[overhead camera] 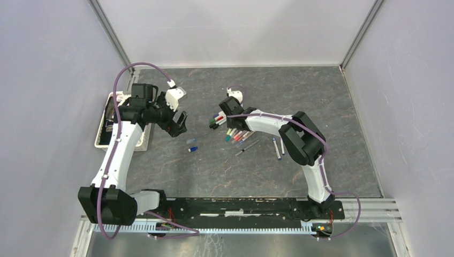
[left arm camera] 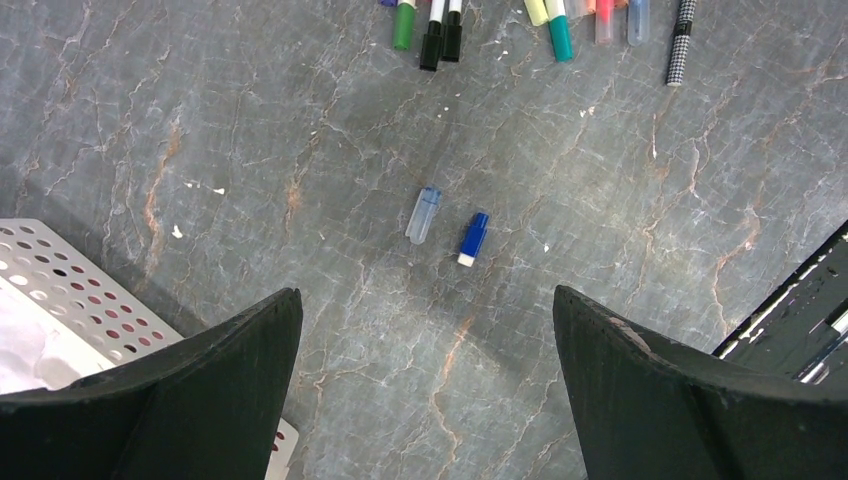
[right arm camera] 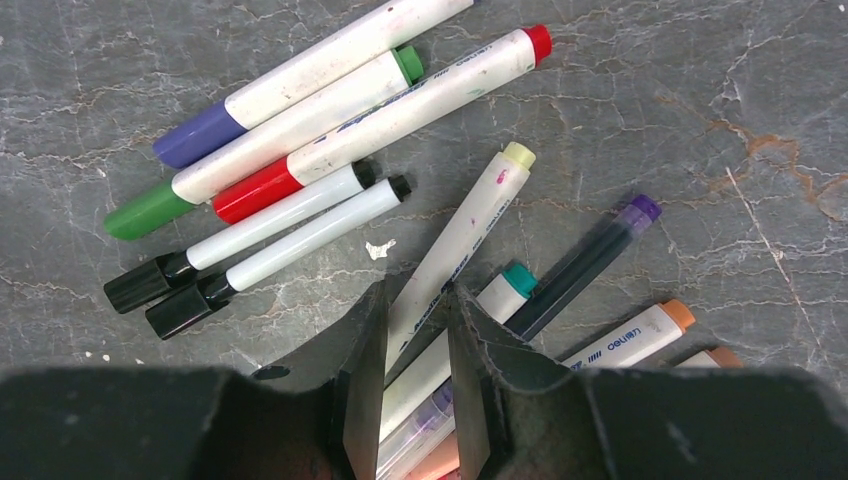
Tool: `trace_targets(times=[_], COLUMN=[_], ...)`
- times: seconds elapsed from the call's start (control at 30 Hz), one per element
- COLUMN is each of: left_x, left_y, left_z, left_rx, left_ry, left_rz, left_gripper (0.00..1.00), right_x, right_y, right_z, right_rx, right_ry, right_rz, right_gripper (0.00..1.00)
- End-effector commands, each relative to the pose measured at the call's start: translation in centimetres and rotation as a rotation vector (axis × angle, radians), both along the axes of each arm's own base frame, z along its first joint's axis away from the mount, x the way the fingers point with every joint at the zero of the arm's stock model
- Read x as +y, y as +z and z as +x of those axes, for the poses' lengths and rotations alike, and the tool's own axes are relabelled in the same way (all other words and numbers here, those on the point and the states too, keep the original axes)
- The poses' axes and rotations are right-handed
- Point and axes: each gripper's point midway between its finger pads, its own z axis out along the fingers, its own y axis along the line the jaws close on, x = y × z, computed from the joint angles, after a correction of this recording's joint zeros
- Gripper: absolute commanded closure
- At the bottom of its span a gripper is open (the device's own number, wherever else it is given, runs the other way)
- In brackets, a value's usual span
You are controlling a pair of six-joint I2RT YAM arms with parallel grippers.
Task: Open the pen caps
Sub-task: Pick up the pen from the center of the board.
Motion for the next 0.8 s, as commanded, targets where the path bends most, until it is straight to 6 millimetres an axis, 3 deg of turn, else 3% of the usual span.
trace_targets(times=[0.0,0.13,0.33,0.63,0.77], left_x=[-0.4,-0.4,-0.8,-0.8,-0.8], left_y=[1.1,1.1,1.1,1.0,1.1], left_z=[-0.1,-0.1,-0.2,-0.3,-0.4], left_rx=[-0.053,-0.053,-0.037,-0.036,-0.034], left_ry=[-0.056,-0.059,-0.068,-0.074,-0.076], left_rz=[-0.004,-0.008,-0.025,-0.024,-0.027], left_gripper=[0.0,0.0,0.0,0.0,0.0], right_x=[-0.2,-0.5,0.5,1.5,2.0], right_y=[0.2,-1.3,-2.7,0.4,3.3], right_z=[0.5,0.0,-0.7,-0.7,-0.3], right_rx=[-0.004,0.026,0.076,0.028,-0.026], right_ry=[-0.043,-0.061,-0.068,-0.103,-0.119], right_rz=[-0.004,-0.016,0.044,0.177,0.262], right_gripper=[0.67,0.68,0.79,0.92,0.99])
